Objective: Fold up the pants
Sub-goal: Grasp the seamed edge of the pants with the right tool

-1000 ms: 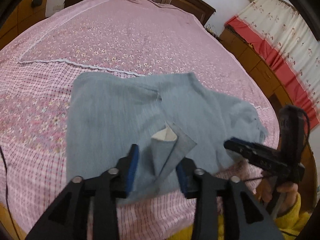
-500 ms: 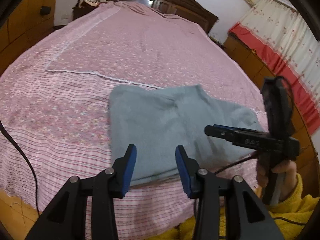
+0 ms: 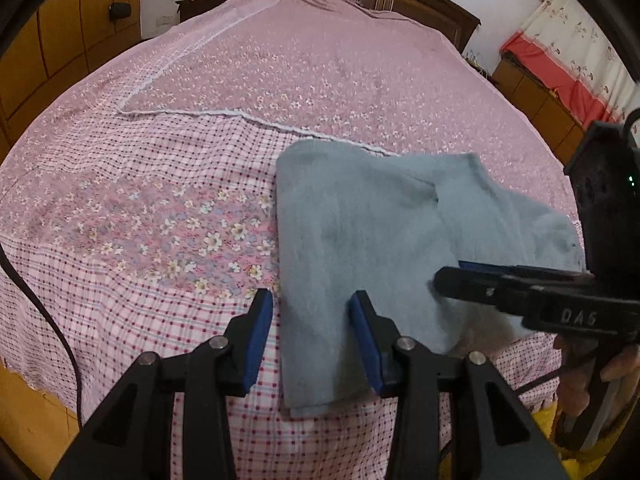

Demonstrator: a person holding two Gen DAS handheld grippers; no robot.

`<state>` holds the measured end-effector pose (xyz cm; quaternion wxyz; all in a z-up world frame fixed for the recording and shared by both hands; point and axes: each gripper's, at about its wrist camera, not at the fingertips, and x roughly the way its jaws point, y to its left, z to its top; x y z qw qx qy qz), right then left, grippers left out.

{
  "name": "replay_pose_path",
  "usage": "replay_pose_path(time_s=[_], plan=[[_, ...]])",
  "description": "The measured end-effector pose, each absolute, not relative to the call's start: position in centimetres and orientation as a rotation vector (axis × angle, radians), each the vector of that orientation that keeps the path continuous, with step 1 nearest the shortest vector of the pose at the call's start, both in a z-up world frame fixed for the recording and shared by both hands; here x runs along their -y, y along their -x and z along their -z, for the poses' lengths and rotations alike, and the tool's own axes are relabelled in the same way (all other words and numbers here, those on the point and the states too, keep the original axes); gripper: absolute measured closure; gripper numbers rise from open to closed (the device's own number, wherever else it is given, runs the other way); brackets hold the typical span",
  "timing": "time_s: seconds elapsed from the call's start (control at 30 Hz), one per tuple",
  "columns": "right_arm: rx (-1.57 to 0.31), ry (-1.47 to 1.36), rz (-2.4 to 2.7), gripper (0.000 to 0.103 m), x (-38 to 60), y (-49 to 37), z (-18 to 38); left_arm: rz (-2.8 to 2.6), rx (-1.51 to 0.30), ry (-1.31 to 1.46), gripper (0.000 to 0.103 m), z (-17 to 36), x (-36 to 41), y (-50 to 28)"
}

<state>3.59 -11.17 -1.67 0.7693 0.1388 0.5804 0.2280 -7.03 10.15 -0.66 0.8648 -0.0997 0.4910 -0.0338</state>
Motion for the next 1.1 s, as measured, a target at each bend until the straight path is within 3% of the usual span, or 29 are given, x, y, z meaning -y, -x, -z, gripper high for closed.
replay_pose_path(time_s=[0.57,0.7,0.77,1.1], plan=[[-1.261,-0.269,-0.511,0.063,9.0,-3.9,2.5,0.085,-1.03,0.217,0.057,1.8,-9.6,6.4],[-1.244,-0.269,-0.517,0.073,9.0,-4.0,2.5,0.087,-1.028,0.225,0.057,1.6,-9.5,6.4],[-1.229,-0.296,-0.529,0.083,9.3,-3.9,2.1,0.094,-1.025,0.232,0.057,1.5,-9.5,6.5],[-1.245,-0.274,-0.527,0.084,8.6,-4.1,3.0,0.091,-1.031,0.227,0.057,1.4,-9.0,6.7]])
